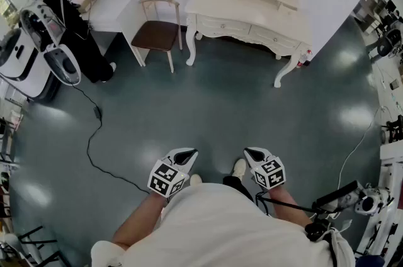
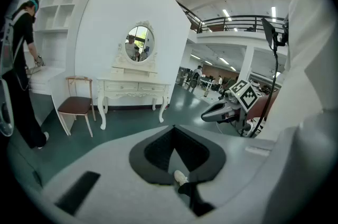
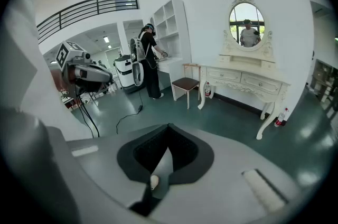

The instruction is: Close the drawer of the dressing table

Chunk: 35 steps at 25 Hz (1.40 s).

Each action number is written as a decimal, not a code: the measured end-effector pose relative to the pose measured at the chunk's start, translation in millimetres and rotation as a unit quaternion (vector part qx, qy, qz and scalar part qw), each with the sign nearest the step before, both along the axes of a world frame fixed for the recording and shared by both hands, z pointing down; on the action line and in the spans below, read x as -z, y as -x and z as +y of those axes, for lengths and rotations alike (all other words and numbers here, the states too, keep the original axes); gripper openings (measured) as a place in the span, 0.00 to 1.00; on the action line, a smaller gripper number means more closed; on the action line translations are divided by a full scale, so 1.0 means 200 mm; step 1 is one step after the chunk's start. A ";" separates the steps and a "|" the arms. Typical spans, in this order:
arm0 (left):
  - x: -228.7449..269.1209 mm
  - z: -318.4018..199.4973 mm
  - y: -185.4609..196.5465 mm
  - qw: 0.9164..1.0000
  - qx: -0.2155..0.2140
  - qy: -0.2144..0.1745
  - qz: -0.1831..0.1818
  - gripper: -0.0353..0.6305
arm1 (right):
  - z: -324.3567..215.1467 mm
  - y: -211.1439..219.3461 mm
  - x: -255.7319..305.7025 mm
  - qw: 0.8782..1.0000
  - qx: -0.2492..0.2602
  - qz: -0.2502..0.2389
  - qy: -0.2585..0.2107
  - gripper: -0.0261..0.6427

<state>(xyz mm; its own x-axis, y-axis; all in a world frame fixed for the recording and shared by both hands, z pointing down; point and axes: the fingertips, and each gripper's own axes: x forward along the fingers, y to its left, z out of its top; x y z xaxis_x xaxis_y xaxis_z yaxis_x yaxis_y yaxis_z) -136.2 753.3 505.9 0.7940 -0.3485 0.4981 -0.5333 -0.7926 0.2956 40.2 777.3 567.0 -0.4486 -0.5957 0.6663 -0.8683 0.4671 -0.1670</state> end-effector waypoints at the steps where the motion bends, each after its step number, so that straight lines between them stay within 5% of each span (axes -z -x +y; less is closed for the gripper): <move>1: 0.02 -0.02 0.02 1.000 0.004 -0.001 0.004 0.06 | -0.02 0.02 0.02 1.000 0.003 0.000 -0.001 0.04; 12: 0.04 -0.19 0.21 0.999 0.030 -0.011 0.017 0.06 | -0.20 0.24 0.15 0.999 0.027 0.011 -0.017 0.04; 17: 0.05 -0.32 0.10 0.999 0.031 -0.023 0.021 0.06 | -0.38 0.17 0.12 0.998 0.041 0.027 -0.048 0.04; 23: 0.12 -0.90 -0.13 0.999 0.036 -0.032 -0.001 0.06 | -1.04 -0.03 0.13 0.997 0.050 0.004 -0.060 0.12; 35: 0.24 -1.61 -0.47 0.996 0.069 -0.049 -0.037 0.06 | -1.81 -0.31 0.11 0.994 0.080 -0.041 -0.057 0.04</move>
